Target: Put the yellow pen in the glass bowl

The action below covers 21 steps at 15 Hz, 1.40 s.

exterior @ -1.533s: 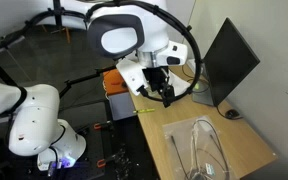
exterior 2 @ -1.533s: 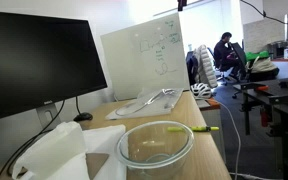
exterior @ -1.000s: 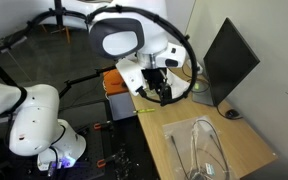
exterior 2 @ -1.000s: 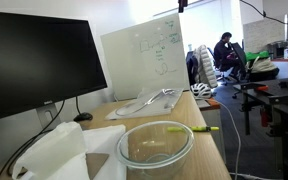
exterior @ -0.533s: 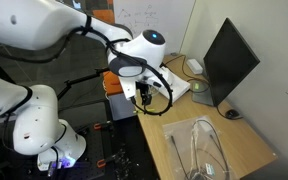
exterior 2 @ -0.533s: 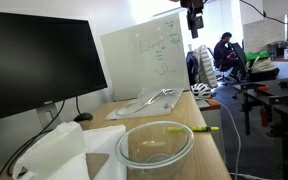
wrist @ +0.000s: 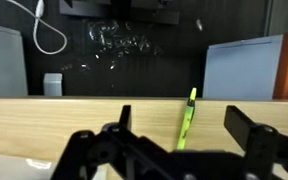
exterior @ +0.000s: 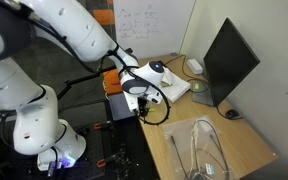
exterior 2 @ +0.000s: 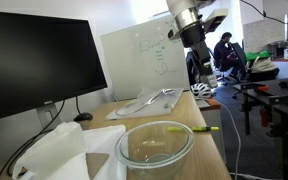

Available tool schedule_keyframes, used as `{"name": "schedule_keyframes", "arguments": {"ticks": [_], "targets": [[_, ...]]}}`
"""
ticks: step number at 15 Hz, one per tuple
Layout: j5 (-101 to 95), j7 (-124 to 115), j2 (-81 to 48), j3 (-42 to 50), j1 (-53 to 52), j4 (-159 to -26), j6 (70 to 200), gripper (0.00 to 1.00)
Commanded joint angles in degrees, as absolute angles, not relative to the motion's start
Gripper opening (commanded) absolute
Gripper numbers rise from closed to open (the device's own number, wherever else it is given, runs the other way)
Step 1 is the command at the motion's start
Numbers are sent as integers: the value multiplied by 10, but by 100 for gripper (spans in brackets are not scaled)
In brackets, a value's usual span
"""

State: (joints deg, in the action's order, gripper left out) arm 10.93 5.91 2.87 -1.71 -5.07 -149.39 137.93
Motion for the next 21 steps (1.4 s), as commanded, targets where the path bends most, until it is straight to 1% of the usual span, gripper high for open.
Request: {"name": "schedule_keyframes", "arguments": {"ticks": [1,3,7,10,11,17,18,19,21], "targets": [[69,1,-46,-36,-53,-1463,1433,100],[34,-42,-87,-40,-58,-1450,1462,100],[-6,-111,-152,-38,-83,-1420,1481,100],[-14,-146,-187,-34,-102,-1401,1497,96],[-18,-157,-197,-31,-109,-1395,1503,93],[-33,-192,-247,-15,-135,-1352,1499,89],[-34,-197,-252,-12,-139,-1347,1500,84],[-31,-199,-259,-11,-141,-1340,1499,69],[-28,-196,-267,-11,-143,-1329,1496,54]]}}
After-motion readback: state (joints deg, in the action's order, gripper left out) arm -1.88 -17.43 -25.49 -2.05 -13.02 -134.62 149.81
